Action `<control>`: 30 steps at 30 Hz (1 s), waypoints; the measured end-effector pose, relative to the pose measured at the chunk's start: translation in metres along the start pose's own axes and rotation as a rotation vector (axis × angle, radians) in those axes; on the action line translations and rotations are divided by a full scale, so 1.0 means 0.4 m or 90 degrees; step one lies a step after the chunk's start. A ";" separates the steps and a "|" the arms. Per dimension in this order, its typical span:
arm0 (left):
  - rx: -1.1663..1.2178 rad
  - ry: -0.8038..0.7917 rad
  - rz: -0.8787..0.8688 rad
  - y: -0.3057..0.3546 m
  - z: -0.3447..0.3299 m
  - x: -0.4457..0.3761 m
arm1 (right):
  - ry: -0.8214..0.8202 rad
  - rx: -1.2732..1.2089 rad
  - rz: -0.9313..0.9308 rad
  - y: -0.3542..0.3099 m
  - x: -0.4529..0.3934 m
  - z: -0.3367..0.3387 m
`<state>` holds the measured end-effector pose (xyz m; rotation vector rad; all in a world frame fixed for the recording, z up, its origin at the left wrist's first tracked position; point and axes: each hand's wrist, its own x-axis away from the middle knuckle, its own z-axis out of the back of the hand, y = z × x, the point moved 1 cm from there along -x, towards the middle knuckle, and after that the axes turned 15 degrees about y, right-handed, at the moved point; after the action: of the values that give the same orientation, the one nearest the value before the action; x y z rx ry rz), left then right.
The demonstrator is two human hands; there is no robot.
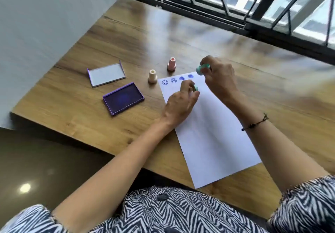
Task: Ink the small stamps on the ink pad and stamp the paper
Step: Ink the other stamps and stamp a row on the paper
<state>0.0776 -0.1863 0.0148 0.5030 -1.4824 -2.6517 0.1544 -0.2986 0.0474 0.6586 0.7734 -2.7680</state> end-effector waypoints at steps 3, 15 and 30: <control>-0.014 -0.025 -0.009 -0.005 0.000 0.018 | 0.003 0.007 -0.016 0.027 -0.009 -0.005; -0.037 -0.015 -0.045 -0.012 0.014 0.089 | -0.110 0.061 0.121 0.023 0.037 -0.016; -0.033 -0.020 -0.032 -0.009 0.017 0.092 | -0.160 0.204 0.228 0.016 0.025 -0.041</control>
<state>0.0410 -0.1866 0.0059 0.5036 -1.4231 -2.7406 0.1533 -0.2960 0.0273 0.4325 0.1415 -2.5861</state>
